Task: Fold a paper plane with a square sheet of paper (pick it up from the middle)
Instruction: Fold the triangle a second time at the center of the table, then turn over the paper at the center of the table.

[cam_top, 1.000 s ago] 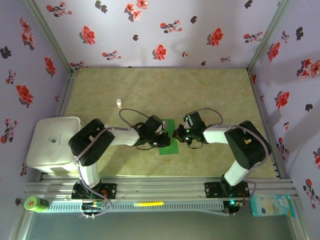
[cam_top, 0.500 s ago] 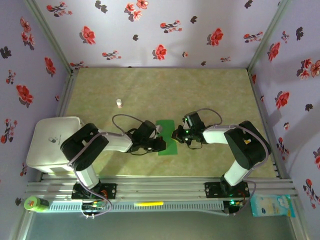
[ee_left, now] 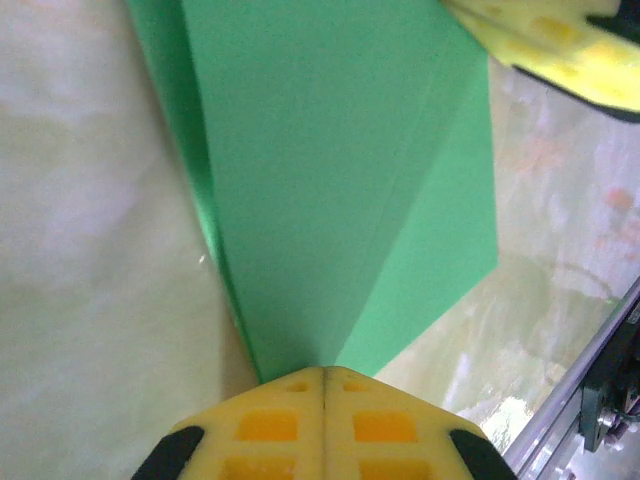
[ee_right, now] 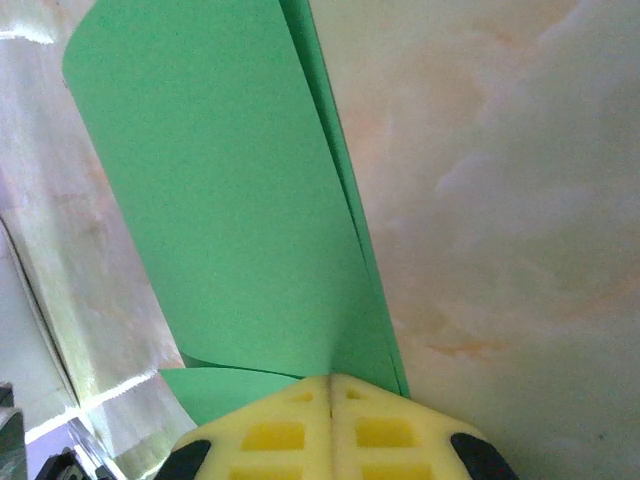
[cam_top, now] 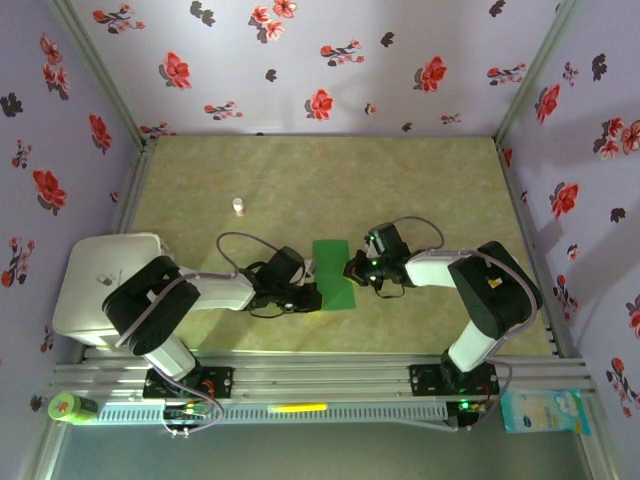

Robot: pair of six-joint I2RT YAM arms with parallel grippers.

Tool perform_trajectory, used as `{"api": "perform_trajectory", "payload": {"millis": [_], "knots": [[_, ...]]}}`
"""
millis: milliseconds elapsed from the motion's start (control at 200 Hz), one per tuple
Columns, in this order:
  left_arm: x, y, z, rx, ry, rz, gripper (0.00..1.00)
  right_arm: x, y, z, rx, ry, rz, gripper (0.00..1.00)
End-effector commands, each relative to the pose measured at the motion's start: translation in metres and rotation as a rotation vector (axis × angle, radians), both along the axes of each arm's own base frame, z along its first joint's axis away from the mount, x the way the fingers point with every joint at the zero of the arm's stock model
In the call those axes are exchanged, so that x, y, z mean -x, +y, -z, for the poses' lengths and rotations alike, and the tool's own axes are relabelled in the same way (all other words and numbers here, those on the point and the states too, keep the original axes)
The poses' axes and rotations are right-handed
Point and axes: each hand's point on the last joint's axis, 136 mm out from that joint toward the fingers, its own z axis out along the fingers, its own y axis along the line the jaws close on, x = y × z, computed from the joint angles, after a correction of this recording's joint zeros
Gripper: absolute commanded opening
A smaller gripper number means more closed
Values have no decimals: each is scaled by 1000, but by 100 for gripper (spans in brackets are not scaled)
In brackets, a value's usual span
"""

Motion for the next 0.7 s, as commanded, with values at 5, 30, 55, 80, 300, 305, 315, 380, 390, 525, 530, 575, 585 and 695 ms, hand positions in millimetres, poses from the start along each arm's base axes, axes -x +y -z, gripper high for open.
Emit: {"api": "perform_trajectory", "payload": {"millis": [5,30,55,80,300,305,315,380,390,525,530,575,585,695], "knots": [[-3,-2,-21,9,-40,27,3,5,-9,5,69,40,-13,4],[-7,-5,-28,17,-58,25,3,3,-5,0,57,30,-22,5],[-11,-7,-34,22,-78,19,3,-1,-2,-7,44,18,-29,6],[-16,-9,-39,23,-94,10,3,-4,1,-13,33,3,-34,8],[-51,-26,-59,32,-155,-18,4,-6,-10,-49,73,-64,-12,25],[-52,-26,-59,30,-154,-18,4,-5,-11,-49,77,-64,-10,25],[-53,-26,-59,28,-155,-15,4,-5,-13,-49,83,-63,-7,26],[-57,-26,-53,-15,-143,-8,4,3,-23,-49,114,-58,15,28],[-58,-26,-53,-24,-141,-11,4,4,-25,-49,118,-57,18,29],[-63,-24,-42,-87,-131,10,4,26,-38,-45,112,-28,59,30],[-62,-24,-42,-87,-129,11,4,27,-38,-45,112,-28,60,30],[-61,-26,-40,-86,-120,24,4,34,-40,-45,107,-21,60,31],[-61,-26,-39,-88,-118,26,4,36,-41,-44,108,-17,61,31],[-58,-23,-31,-114,-107,45,4,48,-42,-42,97,-2,61,31]]}}
